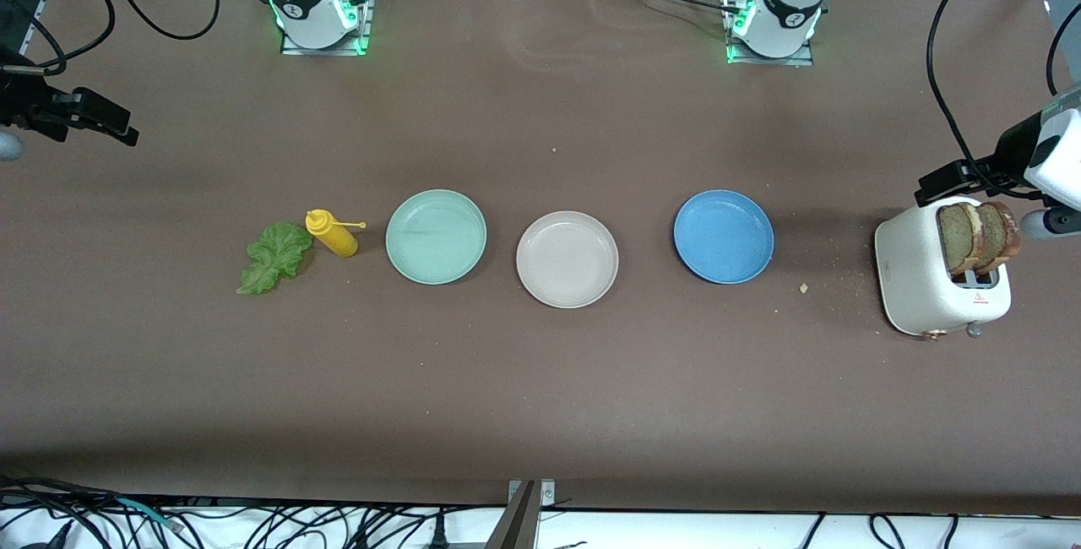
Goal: Make sandwich in beige plate with both arms
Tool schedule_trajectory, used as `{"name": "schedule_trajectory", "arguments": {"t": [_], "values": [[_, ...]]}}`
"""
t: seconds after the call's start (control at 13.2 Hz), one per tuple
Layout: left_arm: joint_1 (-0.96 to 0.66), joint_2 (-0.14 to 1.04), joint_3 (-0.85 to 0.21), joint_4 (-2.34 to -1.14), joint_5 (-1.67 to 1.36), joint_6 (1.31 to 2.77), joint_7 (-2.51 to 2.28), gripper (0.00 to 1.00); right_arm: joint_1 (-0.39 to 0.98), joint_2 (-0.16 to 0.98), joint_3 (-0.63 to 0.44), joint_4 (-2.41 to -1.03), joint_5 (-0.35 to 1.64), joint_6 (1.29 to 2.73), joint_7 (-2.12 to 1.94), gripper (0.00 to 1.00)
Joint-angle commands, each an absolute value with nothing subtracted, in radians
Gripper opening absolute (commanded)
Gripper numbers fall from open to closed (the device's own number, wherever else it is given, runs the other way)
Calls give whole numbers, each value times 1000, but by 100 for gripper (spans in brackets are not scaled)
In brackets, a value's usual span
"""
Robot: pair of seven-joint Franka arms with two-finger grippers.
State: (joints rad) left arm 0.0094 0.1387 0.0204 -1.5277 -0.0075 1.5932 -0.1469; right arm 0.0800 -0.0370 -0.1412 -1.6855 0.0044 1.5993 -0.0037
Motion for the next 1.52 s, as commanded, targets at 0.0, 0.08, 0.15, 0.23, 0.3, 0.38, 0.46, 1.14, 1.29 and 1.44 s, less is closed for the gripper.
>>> {"name": "schedule_trajectory", "arguments": {"t": [0.0, 0.08, 0.15, 0.23, 0.3, 0.38, 0.46, 1.14, 1.29, 1.44], "values": [[6, 140, 21, -1525, -5, 1603, -143, 100, 80, -28, -138, -1660, 5, 1580, -2, 100], [6, 141, 21, -1525, -5, 1603, -143, 100, 80, -28, -138, -1660, 6, 1580, 2, 100], [6, 141, 21, -1523, -5, 1605, -143, 100, 81, -28, -137, -1660, 5, 1580, -2, 100], [6, 141, 23, -1525, -5, 1605, -143, 100, 81, -29, -137, -1660, 5, 1577, -2, 100], [8, 141, 23, -1523, -3, 1605, -144, 100, 81, -29, -137, -1660, 6, 1577, -2, 100], [11, 141, 23, -1520, -5, 1605, -144, 100, 81, -29, -137, -1658, 6, 1577, -2, 100], [11, 138, 23, -1519, -3, 1606, -143, 100, 83, -29, -135, -1658, 5, 1578, 2, 100], [6, 137, 20, -1519, 25, 1614, -143, 100, 83, -29, -137, -1660, 5, 1578, -2, 100], [6, 137, 17, -1519, 23, 1612, -144, 100, 83, -29, -137, -1660, 5, 1578, -2, 100], [6, 137, 15, -1519, 23, 1612, -144, 100, 83, -28, -137, -1658, 5, 1580, -5, 100]]}}
